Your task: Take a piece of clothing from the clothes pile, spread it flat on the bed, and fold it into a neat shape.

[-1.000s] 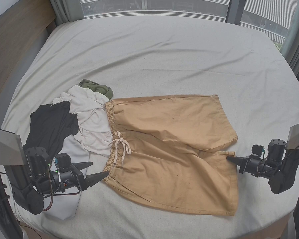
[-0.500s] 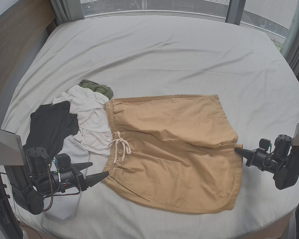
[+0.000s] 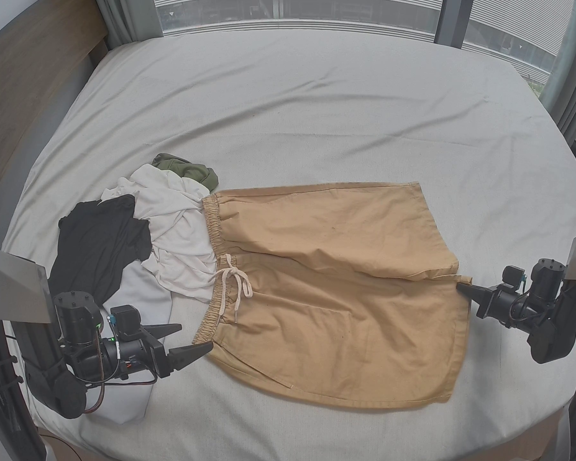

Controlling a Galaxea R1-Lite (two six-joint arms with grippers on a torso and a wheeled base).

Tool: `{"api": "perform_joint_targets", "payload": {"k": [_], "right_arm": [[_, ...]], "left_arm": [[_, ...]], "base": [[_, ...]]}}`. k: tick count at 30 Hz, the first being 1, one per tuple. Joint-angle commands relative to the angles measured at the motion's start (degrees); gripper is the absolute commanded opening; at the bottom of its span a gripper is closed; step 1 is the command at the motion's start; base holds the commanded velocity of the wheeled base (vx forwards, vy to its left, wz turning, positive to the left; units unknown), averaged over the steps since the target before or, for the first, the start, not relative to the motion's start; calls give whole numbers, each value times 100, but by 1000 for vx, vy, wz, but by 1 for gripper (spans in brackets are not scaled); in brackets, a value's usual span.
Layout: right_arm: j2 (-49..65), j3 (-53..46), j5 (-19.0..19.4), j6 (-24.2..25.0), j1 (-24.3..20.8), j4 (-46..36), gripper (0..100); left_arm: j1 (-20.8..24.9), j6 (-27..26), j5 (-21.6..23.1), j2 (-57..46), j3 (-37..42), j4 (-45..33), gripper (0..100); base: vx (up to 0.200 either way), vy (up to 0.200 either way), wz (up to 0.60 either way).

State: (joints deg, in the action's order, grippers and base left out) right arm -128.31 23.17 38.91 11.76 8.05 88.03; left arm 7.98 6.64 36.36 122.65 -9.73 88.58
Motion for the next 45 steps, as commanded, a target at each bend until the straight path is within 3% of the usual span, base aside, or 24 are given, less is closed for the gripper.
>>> {"api": "perform_joint_targets", "payload": {"k": [1, 5, 21, 28, 45], "right_arm": [[-10, 73, -33, 19, 4, -5, 100], [-10, 302, -261, 36, 66, 13, 100], [148, 398, -288, 195, 127, 13, 100], [183, 372, -288, 195, 109, 13, 100], [174, 354, -288, 186, 48, 21, 100]], "left_arm": [[10, -76, -7, 75, 15, 2, 100], [1, 12, -15, 31, 68, 2, 100], [124, 127, -24, 101, 340, 2, 100], [335, 153, -77, 488, 164, 2, 100], [291, 346, -288, 919, -460, 10, 100]], "base": [[0, 0, 0], [0, 0, 0], [0, 0, 0], [0, 0, 0], [0, 0, 0]]}}
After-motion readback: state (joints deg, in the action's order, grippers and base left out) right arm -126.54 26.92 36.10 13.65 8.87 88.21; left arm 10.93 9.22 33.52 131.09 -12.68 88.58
